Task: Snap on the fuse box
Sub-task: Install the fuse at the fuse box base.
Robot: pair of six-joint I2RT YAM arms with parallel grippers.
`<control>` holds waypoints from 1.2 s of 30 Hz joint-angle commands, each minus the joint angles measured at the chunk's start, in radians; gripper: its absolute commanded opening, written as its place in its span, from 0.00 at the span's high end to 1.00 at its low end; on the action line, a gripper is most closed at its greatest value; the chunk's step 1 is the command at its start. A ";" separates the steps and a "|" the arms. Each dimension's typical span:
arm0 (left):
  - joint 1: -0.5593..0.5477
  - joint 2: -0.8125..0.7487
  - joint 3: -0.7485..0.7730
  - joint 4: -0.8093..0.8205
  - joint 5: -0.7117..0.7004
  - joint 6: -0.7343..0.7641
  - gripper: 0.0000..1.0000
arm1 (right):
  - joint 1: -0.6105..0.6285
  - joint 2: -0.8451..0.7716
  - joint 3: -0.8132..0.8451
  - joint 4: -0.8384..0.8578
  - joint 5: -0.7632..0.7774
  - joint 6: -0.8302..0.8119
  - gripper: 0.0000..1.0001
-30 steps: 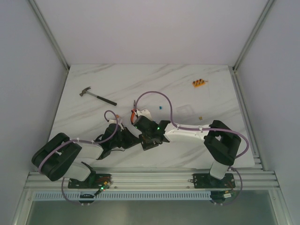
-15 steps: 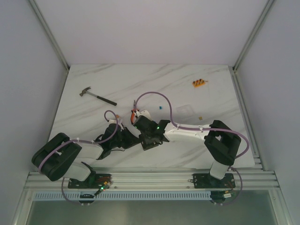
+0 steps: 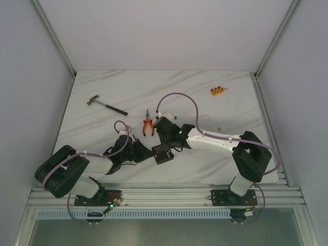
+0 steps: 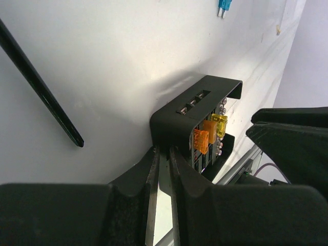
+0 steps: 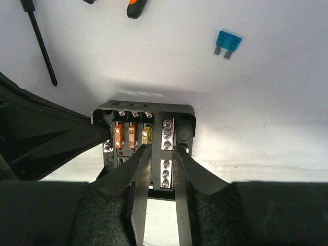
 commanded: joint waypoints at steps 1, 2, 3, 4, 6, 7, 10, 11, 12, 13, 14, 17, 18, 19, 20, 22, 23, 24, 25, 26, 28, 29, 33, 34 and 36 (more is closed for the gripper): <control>-0.006 0.020 0.001 -0.077 -0.014 0.010 0.78 | -0.007 0.013 0.060 -0.037 -0.016 0.020 0.72; -0.007 0.021 0.002 -0.077 -0.013 0.010 0.78 | -0.006 0.023 0.069 -0.040 -0.017 0.017 0.72; -0.006 0.022 0.002 -0.077 -0.013 0.010 0.78 | -0.007 0.031 0.074 -0.041 -0.017 0.016 0.73; -0.006 0.023 0.002 -0.077 -0.013 0.010 0.78 | -0.006 0.038 0.078 -0.042 -0.017 0.015 0.73; -0.007 0.023 0.001 -0.077 -0.012 0.010 0.78 | -0.006 0.049 0.087 -0.044 -0.019 0.013 0.74; -0.007 0.024 0.002 -0.077 -0.012 0.012 0.78 | -0.005 0.053 0.091 -0.044 -0.022 0.012 0.74; -0.005 0.024 0.003 -0.078 -0.013 0.012 0.78 | -0.007 0.065 0.101 -0.047 -0.031 0.012 0.74; -0.006 0.025 0.002 -0.077 -0.014 0.012 0.78 | -0.006 0.073 0.104 -0.049 -0.029 0.011 0.75; -0.006 0.026 0.003 -0.076 -0.012 0.012 0.78 | -0.005 0.082 0.108 -0.055 -0.029 0.012 0.76; -0.005 0.028 0.004 -0.075 -0.011 0.012 0.78 | -0.006 0.087 0.113 -0.061 -0.030 0.013 0.76; -0.006 0.030 0.003 -0.075 -0.011 0.012 0.78 | -0.004 0.094 0.117 -0.065 -0.033 0.013 0.77; -0.006 0.033 0.003 -0.072 -0.009 0.012 0.78 | 0.000 0.106 0.127 -0.073 -0.040 0.012 0.79; -0.006 0.033 0.003 -0.072 -0.009 0.012 0.78 | 0.000 0.109 0.130 -0.076 -0.042 0.012 0.79; -0.006 0.034 0.004 -0.072 -0.009 0.012 0.79 | -0.001 0.111 0.132 -0.080 -0.041 0.013 0.79; -0.006 0.034 0.003 -0.073 -0.009 0.012 0.78 | 0.001 0.114 0.135 -0.084 -0.040 0.015 0.80; -0.006 0.036 0.003 -0.071 -0.009 0.011 0.79 | 0.001 0.122 0.138 -0.089 -0.041 0.016 0.80; -0.006 0.037 0.004 -0.070 -0.009 0.012 0.78 | 0.001 0.124 0.140 -0.094 -0.042 0.019 0.81; -0.007 0.038 0.004 -0.069 -0.008 0.010 0.78 | 0.001 0.129 0.144 -0.099 -0.044 0.019 0.81; -0.007 0.038 0.004 -0.070 -0.007 0.010 0.78 | 0.002 0.133 0.145 -0.100 -0.045 0.019 0.81; -0.007 0.038 0.003 -0.069 -0.008 0.010 0.78 | 0.002 0.135 0.146 -0.103 -0.047 0.022 0.82; -0.005 0.036 0.003 -0.069 -0.007 0.010 0.79 | 0.003 0.141 0.149 -0.108 -0.052 0.025 0.83; -0.006 0.037 0.004 -0.069 -0.007 0.010 0.79 | 0.003 0.145 0.154 -0.113 -0.053 0.027 0.83; -0.006 0.034 0.002 -0.070 -0.009 0.009 0.79 | 0.006 0.158 0.163 -0.130 -0.070 0.032 0.83; -0.007 0.034 0.002 -0.069 -0.008 0.008 0.79 | 0.007 0.161 0.166 -0.134 -0.073 0.034 0.83; -0.006 0.033 0.002 -0.069 -0.009 0.008 0.79 | 0.006 0.168 0.172 -0.148 -0.073 0.038 0.83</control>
